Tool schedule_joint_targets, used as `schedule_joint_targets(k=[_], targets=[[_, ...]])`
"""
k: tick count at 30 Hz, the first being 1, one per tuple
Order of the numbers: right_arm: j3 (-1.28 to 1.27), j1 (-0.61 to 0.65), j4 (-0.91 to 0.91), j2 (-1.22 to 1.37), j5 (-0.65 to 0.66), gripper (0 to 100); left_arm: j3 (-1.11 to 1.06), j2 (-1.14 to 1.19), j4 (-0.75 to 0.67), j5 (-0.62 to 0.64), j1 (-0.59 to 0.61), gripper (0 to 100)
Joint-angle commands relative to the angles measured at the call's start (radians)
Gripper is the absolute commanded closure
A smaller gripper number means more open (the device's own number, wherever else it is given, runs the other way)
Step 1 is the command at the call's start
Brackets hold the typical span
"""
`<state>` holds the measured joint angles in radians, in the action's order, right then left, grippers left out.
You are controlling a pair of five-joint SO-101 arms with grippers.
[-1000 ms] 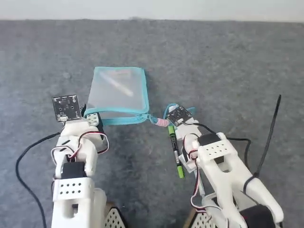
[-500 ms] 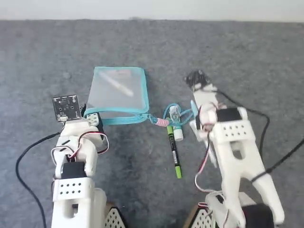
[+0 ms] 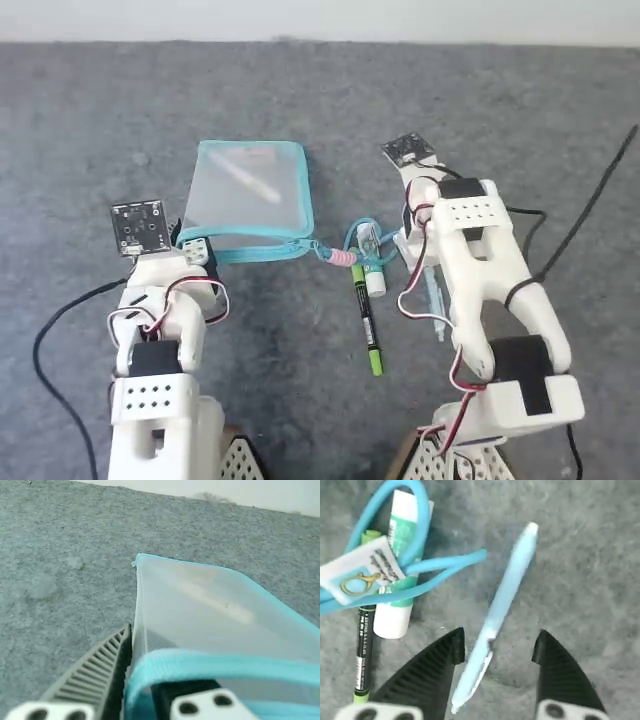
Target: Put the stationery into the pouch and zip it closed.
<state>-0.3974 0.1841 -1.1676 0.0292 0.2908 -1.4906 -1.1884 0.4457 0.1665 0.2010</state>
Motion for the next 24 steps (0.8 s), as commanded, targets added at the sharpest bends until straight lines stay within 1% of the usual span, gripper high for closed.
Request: schedule_joint_targets(k=[1, 4, 6, 8, 12, 18, 21, 24], targets=[[-0.044, -0.007, -0.016, -0.061, -0.025, 76.4, 0.016, 0.006, -0.034, -0.006, 0.003, 99], [-0.173, -0.007, 0.044, -0.076, -0.015, 76.9, 0.016, 0.006, -0.034, -0.006, 0.003, 99], [-0.250, -0.016, 0.113, -0.076, -0.014, 78.7, 0.016, 0.005, -0.034, -0.006, 0.003, 99], [-0.292, -0.012, 0.134, -0.077, -0.014, 81.2, 0.016, 0.005, -0.034, -0.006, 0.003, 99], [-0.298, -0.008, 0.136, -0.076, -0.020, 86.7, 0.016, 0.006, -0.034, -0.006, 0.002, 99], [-0.298, -0.013, 0.136, -0.076, -0.023, 99.5, 0.016, 0.006, -0.034, -0.006, 0.006, 99], [-0.295, -0.015, 0.130, -0.088, -0.023, 99.1, 0.016, 0.006, -0.034, -0.006, 0.006, 99], [-0.267, -0.015, 0.079, -0.143, -0.023, 99.2, 0.016, 0.008, -0.034, -0.006, 0.003, 99]])
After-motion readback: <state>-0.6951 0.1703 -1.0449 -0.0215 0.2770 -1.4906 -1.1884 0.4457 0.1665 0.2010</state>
